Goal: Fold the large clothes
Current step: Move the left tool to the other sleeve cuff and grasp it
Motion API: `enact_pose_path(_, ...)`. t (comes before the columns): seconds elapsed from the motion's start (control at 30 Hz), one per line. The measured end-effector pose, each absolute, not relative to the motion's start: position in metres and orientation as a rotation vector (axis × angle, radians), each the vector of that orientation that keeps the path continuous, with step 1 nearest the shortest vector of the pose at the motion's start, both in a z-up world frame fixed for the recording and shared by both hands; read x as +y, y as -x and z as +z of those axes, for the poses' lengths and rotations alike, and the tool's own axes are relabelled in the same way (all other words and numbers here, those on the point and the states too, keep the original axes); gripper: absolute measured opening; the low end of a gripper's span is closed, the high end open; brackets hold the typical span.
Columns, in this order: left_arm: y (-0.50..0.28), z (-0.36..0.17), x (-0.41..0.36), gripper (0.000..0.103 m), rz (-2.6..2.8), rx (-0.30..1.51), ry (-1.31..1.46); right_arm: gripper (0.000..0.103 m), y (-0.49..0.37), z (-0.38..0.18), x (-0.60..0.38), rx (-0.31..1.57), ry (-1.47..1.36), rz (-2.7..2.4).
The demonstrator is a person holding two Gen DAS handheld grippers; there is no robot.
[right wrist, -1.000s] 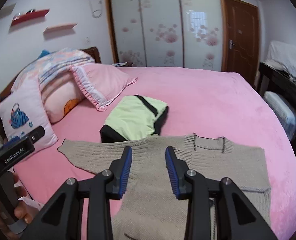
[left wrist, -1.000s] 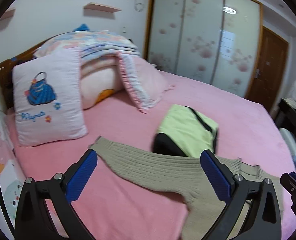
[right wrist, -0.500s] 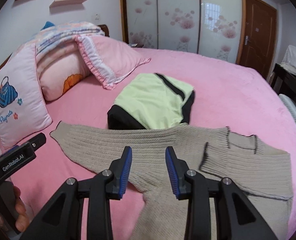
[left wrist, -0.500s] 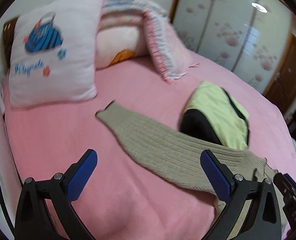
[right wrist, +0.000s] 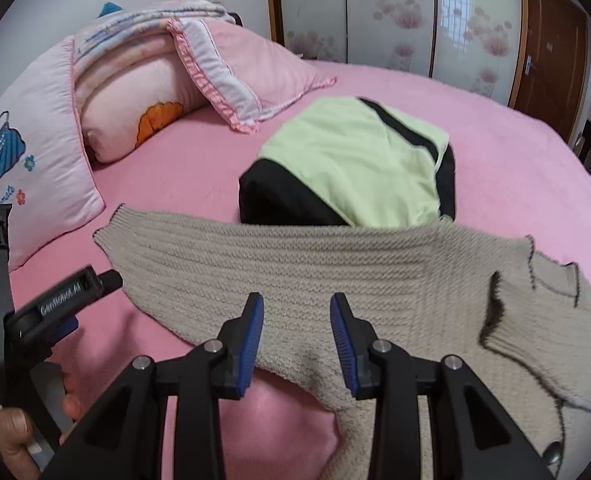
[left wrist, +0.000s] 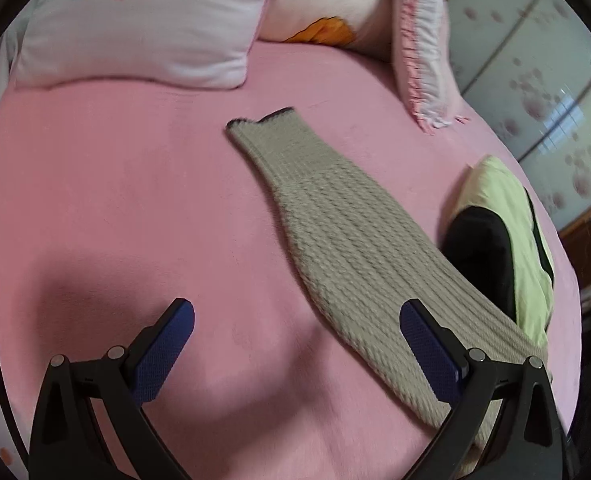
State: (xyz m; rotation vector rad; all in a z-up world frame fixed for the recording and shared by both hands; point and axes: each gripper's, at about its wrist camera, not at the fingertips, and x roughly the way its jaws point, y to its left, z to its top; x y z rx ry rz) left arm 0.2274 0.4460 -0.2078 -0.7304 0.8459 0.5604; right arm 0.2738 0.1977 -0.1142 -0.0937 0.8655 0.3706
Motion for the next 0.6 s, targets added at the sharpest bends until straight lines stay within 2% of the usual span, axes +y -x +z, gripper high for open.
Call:
enact_pose_path(0.27,-0.253,-0.236,0.464,0.101,0.603,0.848,0.779,0.035,-0.294,-0.143,0.201,0.919,0.096,0.376)
enact_pose_path(0.33,-0.264,-0.236,0.463,0.097,0.597,0.850,0.753,0.035,-0.299,-0.148,0.202,0.933,0.095,0.379)
enact_pose_path(0.37,-0.269,-0.236,0.462,0.091,0.595,0.856,0.742,0.035,-0.301,-0.150,0.204,0.940,0.093,0.382)
enact_pose_path(0.47,-0.284,-0.238,0.461,0.064,0.604,0.890,0.709,0.035,-0.307,-0.154,0.208,0.950,0.089,0.388)
enact_pose_path(0.53,-0.293,-0.239,0.460,0.027,0.594,0.907,0.699,0.035,-0.307,-0.154,0.209,0.949,0.081,0.395)
enact_pose_path(0.6,-0.297,-0.238,0.460,0.011,0.580,0.918,0.700,0.035,-0.307,-0.152,0.210,0.944,0.079,0.402)
